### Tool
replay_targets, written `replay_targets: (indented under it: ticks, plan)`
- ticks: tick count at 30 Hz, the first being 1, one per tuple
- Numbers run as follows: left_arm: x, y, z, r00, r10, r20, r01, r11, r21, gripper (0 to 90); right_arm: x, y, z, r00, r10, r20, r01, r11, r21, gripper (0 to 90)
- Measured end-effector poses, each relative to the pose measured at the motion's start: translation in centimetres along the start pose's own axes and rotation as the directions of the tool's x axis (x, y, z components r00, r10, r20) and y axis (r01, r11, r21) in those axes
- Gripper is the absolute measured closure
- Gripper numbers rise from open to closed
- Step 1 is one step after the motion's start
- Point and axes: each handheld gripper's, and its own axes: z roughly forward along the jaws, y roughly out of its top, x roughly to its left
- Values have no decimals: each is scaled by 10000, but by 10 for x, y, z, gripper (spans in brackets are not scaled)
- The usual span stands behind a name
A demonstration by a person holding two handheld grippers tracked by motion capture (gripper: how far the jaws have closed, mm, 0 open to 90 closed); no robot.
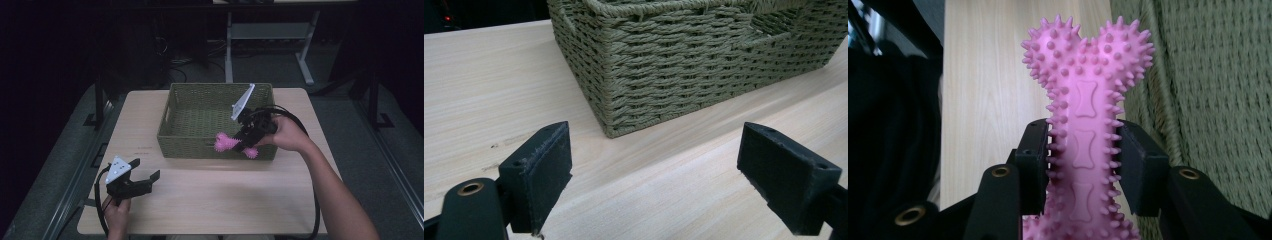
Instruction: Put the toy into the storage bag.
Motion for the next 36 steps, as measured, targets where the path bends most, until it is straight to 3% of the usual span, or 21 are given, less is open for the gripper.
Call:
replay_targets:
  ticks: [24,36]
  plan:
    - [1,0,1,10000,-30,22,30,10000,10,138,-39,13,-13,9978,632,219,-636,9979,144,580]
    - [1,1,2,10000,-22,24,22,10000,1,139,-53,13,-10,9953,932,273,-938,9953,239,580]
